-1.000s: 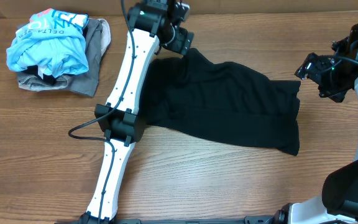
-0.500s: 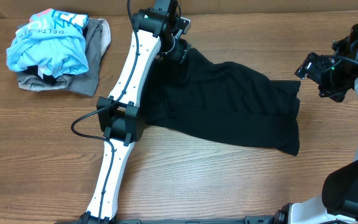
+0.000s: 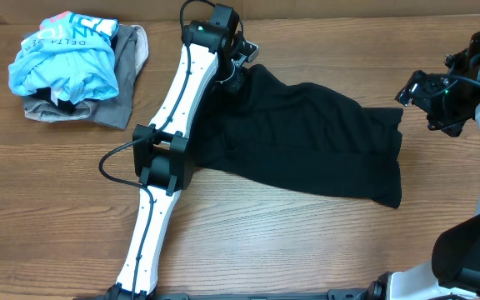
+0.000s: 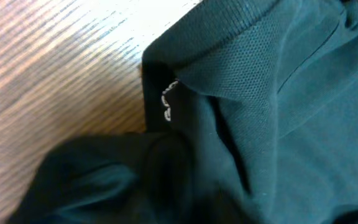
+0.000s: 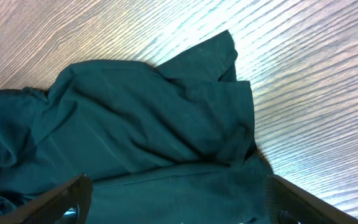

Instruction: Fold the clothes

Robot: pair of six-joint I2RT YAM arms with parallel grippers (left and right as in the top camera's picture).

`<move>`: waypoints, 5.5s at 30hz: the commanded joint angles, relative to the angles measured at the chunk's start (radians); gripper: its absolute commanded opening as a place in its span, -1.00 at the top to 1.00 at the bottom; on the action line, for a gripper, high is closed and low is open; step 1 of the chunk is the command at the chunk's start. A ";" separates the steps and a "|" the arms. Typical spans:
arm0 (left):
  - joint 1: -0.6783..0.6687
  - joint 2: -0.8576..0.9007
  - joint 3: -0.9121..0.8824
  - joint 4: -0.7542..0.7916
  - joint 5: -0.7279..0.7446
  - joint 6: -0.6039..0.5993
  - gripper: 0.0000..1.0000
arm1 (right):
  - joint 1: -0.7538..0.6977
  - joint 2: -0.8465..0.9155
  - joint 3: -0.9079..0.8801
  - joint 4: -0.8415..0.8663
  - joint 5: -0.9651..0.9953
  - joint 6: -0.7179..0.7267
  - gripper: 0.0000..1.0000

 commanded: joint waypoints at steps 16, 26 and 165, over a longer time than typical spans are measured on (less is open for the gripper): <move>0.040 -0.006 0.120 -0.343 -0.138 -0.130 0.10 | 0.000 -0.008 -0.004 0.017 0.010 -0.006 -0.82; 0.031 -0.010 0.265 -0.204 -0.054 -0.122 -0.47 | 0.000 -0.008 -0.004 0.017 0.009 -0.006 -0.82; -0.011 -0.067 0.408 -0.074 -0.383 -0.365 0.91 | -0.002 0.523 0.564 -0.105 0.032 -0.052 0.92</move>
